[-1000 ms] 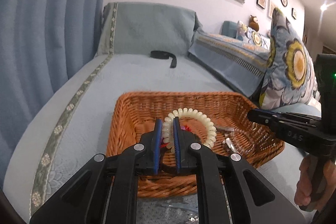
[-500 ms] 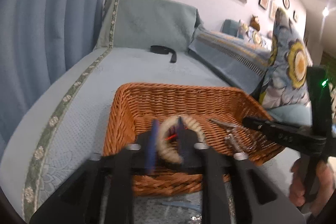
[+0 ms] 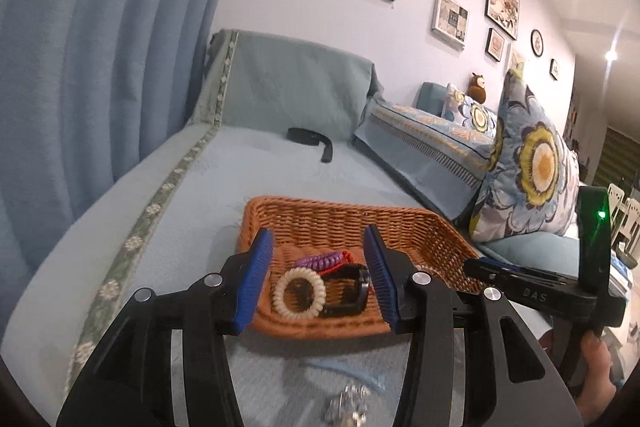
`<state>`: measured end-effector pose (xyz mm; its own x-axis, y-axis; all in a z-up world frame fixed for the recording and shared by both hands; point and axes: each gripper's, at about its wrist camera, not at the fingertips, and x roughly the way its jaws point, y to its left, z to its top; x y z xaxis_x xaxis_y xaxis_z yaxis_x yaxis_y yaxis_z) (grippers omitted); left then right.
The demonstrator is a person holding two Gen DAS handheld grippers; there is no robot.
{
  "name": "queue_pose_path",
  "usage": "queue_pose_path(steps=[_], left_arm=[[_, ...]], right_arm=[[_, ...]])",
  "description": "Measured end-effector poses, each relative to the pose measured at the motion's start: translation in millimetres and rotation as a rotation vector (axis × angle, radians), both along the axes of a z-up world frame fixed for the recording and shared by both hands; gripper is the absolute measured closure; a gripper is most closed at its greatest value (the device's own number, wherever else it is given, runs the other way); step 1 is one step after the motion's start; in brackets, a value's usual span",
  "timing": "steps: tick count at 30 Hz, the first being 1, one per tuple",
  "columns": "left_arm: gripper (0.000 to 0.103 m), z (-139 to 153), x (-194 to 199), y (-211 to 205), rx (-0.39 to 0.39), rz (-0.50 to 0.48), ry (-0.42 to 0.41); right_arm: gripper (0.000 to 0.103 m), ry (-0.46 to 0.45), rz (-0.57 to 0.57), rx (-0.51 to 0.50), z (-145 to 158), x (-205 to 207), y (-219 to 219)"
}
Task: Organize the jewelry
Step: 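Withdraw both open tools from the basket toward the remaining jewelry, then grasp the silver charm cluster with the left tool while the right tool grasps the small ring charm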
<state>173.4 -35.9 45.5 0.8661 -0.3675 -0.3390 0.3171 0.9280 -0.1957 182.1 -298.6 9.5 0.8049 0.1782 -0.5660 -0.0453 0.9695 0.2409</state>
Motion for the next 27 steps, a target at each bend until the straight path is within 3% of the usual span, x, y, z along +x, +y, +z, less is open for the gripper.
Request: queue_pose_path(steps=[8, 14, 21, 27], left_arm=[[0.058, 5, -51, 26, -0.012, 0.02, -0.013], [0.058, -23, -71, 36, -0.003, 0.035, 0.054], [0.058, -62, -75, 31, 0.051, 0.008, 0.16], [0.058, -69, -75, 31, 0.048, -0.002, 0.173]], right_arm=[[0.068, -0.066, -0.018, -0.053, -3, -73, 13], [0.063, -0.069, 0.005, -0.073, -15, -119, 29], [0.063, 0.031, 0.01, -0.053, -39, -135, 40], [0.063, 0.132, 0.035, -0.035, -53, -128, 51]])
